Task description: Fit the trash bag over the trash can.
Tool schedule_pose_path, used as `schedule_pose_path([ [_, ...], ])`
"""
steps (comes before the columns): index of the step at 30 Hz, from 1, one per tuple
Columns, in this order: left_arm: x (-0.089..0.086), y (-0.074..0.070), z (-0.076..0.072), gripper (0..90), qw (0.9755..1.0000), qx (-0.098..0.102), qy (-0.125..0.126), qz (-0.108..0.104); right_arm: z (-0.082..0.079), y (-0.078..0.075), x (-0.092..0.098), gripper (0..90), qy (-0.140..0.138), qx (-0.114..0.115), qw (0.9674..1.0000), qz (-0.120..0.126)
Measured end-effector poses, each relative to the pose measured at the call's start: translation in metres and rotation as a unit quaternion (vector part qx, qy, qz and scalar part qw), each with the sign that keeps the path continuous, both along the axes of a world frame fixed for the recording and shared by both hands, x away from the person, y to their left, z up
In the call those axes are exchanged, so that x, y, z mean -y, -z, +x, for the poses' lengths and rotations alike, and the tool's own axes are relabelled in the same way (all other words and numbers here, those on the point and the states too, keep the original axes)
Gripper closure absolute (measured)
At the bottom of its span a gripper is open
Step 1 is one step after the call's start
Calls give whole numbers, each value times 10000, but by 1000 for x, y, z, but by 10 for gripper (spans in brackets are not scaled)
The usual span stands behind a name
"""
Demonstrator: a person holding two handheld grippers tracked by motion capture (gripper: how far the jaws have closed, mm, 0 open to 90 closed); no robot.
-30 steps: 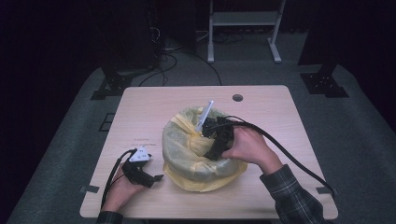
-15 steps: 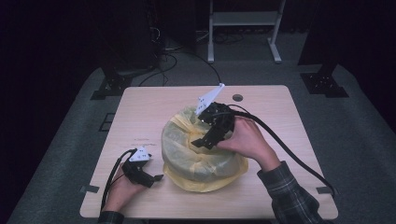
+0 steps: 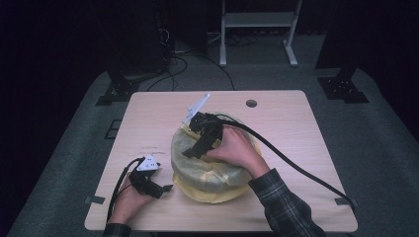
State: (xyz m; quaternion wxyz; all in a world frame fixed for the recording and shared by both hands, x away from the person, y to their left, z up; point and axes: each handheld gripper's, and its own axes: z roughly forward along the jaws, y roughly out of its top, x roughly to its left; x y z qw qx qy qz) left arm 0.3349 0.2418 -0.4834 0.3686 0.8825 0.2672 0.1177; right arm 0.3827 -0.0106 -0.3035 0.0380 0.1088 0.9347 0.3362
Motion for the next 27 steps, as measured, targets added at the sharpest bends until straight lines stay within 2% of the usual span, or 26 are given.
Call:
schedule_pose_path([
  [6, 0, 0, 0, 0, 10000, -2, -3, -3, 5, 11, -6, 99, 98, 26, 9991, -402],
  [8, 0, 0, 0, 0, 10000, -2, -4, -3, 6, 13, -8, 99, 144, -46, 9986, -499],
  [12, 0, 0, 0, 0, 10000, -4, 0, -2, 9, 22, -13, 99, 199, -97, 9952, -948],
  [14, 0, 0, 0, 0, 10000, -4, 1, -1, 9, 24, -14, 99, 206, -118, 9944, -1027],
  [17, 0, 0, 1, 0, 10000, -5, 5, 2, 10, 21, -11, 100, 206, -121, 9953, -934],
  [20, 0, 0, 1, 0, 10000, -4, 5, -2, 7, 13, -6, 100, 204, -99, 9974, -679],
  [27, 0, 0, 1, 0, 10000, 0, 1, -2, -4, -15, 17, 100, 201, 258, 9993, -168],
])
